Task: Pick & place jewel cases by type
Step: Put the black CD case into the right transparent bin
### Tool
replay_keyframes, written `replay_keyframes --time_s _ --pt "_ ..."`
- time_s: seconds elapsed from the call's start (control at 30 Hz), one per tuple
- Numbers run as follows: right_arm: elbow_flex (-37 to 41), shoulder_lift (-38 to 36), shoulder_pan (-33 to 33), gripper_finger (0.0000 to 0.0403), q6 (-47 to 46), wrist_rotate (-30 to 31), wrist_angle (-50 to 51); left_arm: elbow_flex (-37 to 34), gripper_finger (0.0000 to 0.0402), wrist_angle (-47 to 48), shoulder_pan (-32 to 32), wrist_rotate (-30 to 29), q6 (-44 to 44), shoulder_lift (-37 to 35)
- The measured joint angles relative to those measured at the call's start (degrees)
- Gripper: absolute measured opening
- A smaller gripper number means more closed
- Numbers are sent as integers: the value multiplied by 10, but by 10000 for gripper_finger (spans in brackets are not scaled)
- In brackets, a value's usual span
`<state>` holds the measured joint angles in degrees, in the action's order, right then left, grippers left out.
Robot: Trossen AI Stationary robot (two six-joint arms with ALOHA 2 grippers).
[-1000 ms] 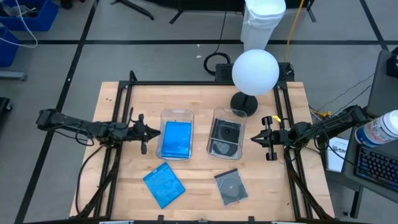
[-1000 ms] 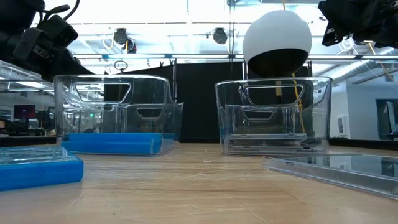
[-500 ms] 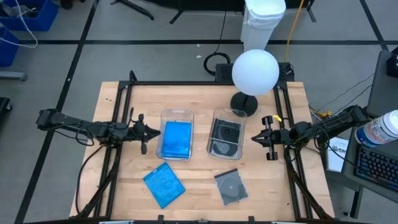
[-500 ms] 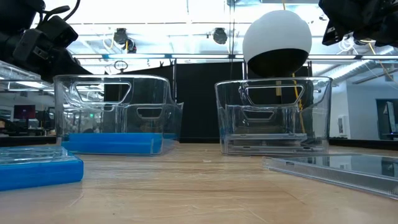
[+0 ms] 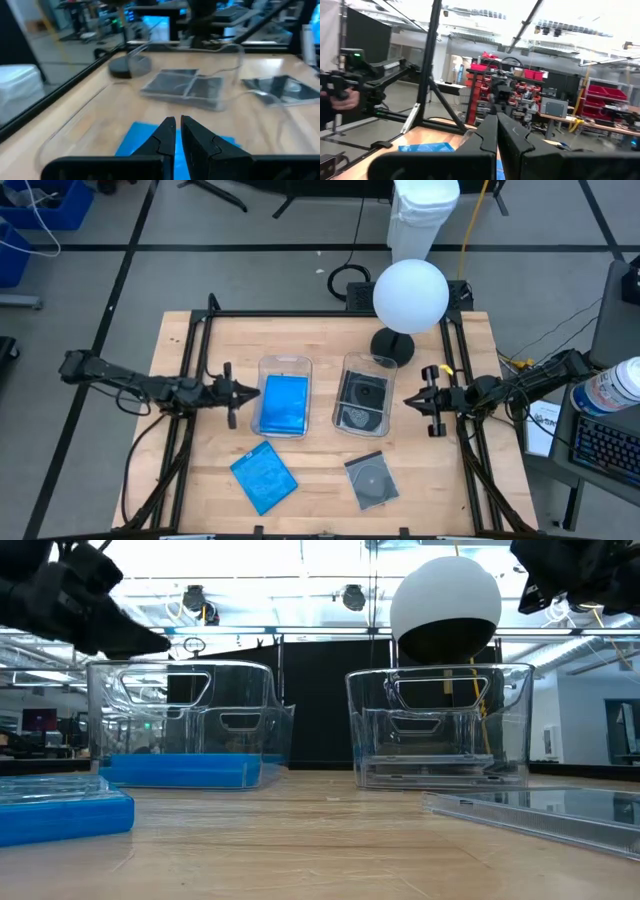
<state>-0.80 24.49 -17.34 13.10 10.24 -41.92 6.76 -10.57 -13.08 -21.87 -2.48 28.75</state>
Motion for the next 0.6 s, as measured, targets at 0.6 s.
replay_keyframes --time_s 0.6 --pt "0 1 0 0 -15 61 4 356 10 35 -139 -55 99 375"
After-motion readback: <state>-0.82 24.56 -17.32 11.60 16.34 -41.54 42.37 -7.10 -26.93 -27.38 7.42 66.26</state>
